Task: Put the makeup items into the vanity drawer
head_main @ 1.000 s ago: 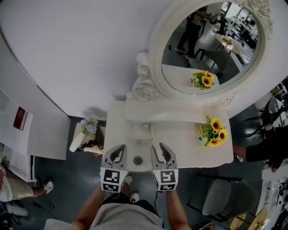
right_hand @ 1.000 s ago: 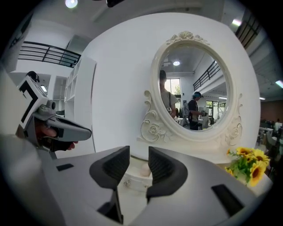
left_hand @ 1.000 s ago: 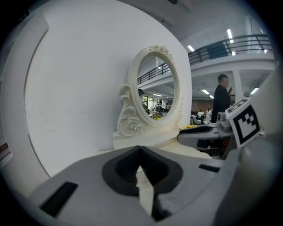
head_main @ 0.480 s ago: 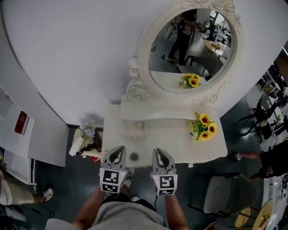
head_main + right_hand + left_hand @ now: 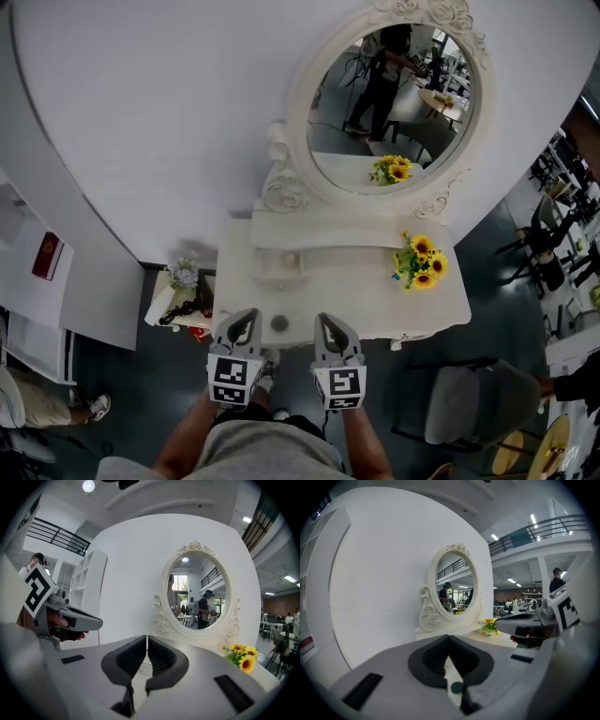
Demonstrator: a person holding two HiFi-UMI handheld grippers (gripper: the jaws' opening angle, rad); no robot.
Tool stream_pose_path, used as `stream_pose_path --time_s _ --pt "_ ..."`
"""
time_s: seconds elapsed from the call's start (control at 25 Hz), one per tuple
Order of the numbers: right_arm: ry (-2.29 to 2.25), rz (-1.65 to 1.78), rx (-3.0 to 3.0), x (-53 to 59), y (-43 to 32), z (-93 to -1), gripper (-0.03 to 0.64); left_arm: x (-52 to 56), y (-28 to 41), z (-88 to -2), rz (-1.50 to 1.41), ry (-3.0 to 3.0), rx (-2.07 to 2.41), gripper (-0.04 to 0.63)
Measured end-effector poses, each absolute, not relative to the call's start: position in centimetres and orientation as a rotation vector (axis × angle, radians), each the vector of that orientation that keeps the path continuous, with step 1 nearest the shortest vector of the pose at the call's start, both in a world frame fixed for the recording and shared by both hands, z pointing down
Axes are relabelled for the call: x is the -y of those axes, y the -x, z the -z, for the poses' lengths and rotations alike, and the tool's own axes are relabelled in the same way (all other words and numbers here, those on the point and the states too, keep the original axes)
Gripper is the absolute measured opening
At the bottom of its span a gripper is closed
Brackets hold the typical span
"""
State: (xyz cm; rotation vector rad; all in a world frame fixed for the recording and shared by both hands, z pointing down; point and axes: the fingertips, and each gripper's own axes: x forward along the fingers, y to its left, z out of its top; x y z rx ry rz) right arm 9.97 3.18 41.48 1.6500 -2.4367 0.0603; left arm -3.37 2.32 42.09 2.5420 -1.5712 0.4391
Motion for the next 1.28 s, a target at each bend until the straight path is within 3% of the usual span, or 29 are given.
stream_pose_path --time_s 0.64,1.28 --pt "-1.258 -0.095 2.604 -1.7 2.9 -45.6 0.025 -3.7 14.6 -45.4 -0.459 -2.279 1.806 0.000" --pt "-0.880 -0.229 2.544 1.7 11.4 -56.7 0.025 -2.2 21.4 -54.8 -0.476 -1.998 1.833 0.000"
